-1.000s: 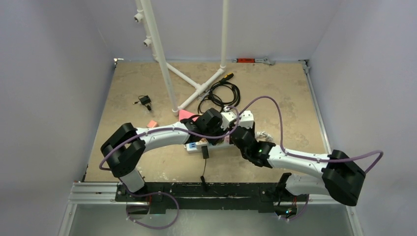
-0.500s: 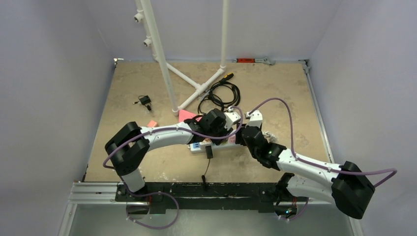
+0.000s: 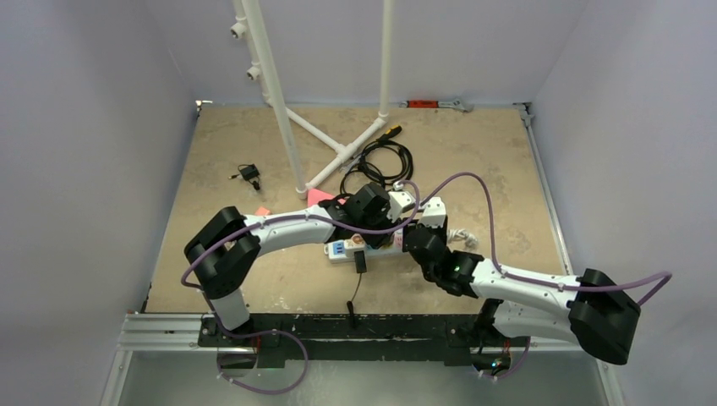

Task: Pull the plug off the socket
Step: Remove the plug from the socket.

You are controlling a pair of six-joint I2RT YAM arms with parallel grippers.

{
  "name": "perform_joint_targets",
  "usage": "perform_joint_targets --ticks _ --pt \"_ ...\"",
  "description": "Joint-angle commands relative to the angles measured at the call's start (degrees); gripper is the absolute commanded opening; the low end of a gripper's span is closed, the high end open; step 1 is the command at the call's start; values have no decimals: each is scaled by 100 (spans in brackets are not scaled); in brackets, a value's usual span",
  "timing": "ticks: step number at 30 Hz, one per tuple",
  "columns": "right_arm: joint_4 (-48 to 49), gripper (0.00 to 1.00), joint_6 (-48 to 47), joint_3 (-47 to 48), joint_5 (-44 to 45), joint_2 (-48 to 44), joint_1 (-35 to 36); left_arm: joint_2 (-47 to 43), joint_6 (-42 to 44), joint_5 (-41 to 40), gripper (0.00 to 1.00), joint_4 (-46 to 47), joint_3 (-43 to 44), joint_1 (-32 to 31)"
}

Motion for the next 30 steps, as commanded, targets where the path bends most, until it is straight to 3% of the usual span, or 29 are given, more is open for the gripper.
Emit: perform_joint_targets --ticks 1,12,21,30 --pt "525 0 437 415 26 -374 178 768 -334 -220 0 -809 -323 118" --pt "739 0 140 389 -657 -1046 -848 878 -320 -268 0 -858 -317 109" --pt "810 0 64 470 -875 -1135 -1017 917 -316 -263 0 -876 -296 109" --pt "184 0 205 536 -609 -1335 -1017 754 -491 -420 0 -816 -290 109"
